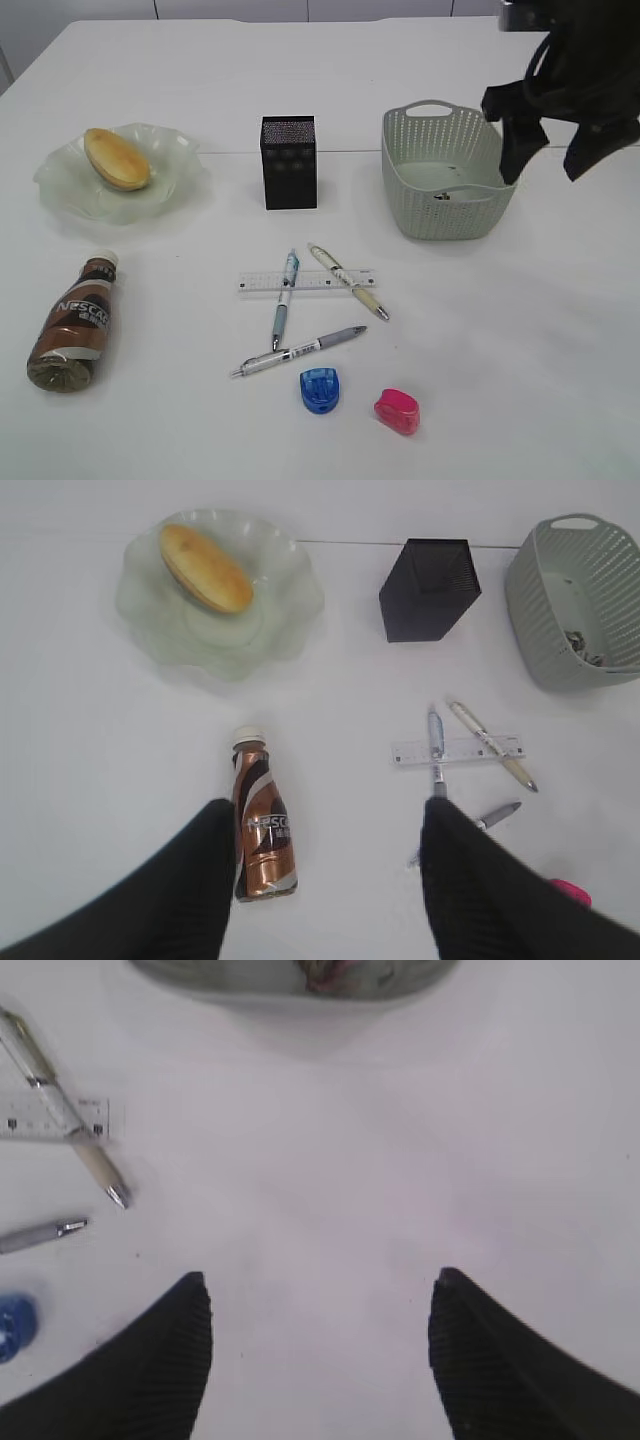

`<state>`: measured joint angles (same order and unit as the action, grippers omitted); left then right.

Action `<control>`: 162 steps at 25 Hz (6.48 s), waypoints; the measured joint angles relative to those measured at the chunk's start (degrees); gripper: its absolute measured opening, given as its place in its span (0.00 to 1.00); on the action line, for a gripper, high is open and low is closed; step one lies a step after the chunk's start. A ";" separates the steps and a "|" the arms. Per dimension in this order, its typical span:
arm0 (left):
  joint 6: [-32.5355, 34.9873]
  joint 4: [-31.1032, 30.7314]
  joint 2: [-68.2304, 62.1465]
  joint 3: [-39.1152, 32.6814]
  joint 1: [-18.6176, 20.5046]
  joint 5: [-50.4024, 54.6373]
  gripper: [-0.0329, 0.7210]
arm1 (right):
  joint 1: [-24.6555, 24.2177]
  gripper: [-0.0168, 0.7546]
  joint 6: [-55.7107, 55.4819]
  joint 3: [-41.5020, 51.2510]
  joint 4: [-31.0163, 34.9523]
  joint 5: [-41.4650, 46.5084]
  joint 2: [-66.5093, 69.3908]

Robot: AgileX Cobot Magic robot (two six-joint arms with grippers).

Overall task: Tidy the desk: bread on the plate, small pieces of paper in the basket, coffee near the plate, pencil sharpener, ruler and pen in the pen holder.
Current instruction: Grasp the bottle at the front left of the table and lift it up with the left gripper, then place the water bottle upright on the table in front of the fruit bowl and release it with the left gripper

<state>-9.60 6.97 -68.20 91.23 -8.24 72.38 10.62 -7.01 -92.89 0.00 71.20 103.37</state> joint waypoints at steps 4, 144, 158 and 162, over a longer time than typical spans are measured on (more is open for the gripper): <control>0.00 -0.24 -3.42 0.00 0.00 0.00 0.62 | 0.00 0.67 0.00 7.41 0.00 0.00 -6.49; 7.44 3.02 -37.54 -65.00 -5.10 -134.94 0.40 | 0.00 0.66 0.04 20.26 -3.85 -0.10 -25.59; 12.29 1.68 -45.55 -59.19 -5.10 -135.17 0.41 | 0.00 0.66 0.04 20.26 -4.26 -0.10 -25.59; 12.29 1.54 -46.03 -58.76 -5.10 -135.55 0.41 | 0.00 0.66 0.04 20.26 -4.38 -0.10 -25.59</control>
<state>2.69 8.51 -114.23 32.48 -13.34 -63.17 10.62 -6.97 -72.63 -4.38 71.10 77.78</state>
